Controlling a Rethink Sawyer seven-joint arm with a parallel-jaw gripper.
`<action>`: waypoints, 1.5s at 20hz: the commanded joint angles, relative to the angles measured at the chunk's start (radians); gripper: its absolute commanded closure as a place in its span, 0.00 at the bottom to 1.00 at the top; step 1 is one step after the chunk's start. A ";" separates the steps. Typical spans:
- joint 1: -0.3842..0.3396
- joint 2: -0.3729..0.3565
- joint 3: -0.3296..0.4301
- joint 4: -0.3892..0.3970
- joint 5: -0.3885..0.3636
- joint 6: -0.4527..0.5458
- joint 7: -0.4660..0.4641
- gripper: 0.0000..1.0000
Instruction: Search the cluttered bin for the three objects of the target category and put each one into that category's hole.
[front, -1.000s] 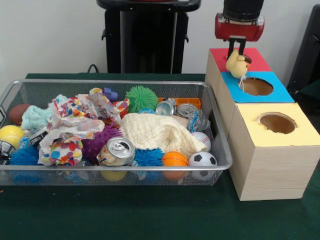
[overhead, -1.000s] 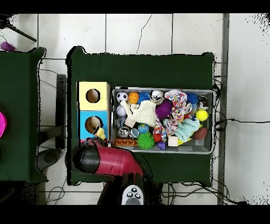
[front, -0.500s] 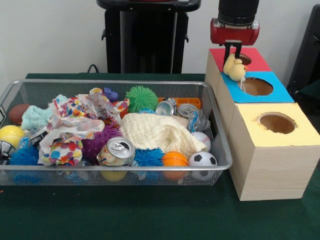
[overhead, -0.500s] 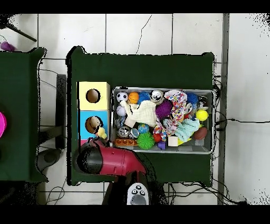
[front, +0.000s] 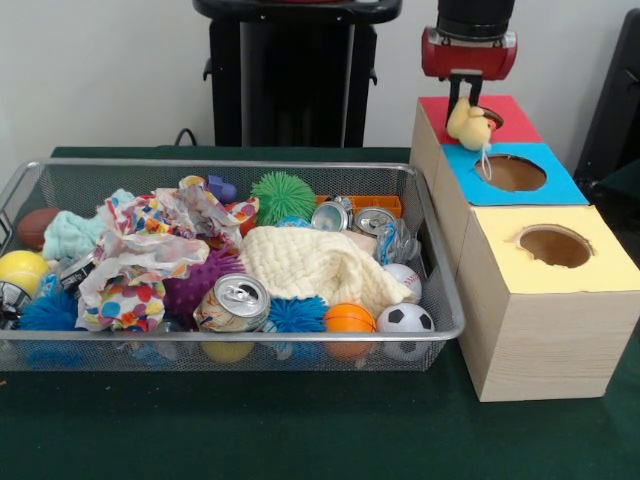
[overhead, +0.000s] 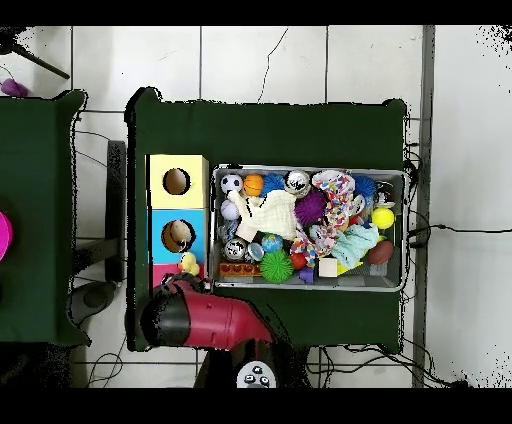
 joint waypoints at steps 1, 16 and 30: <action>0.016 -0.033 0.051 0.121 -0.008 -0.011 0.184 1.00; 0.039 0.000 0.076 0.153 0.041 -0.086 0.234 1.00; 0.117 0.094 0.086 0.113 0.121 -0.173 0.265 1.00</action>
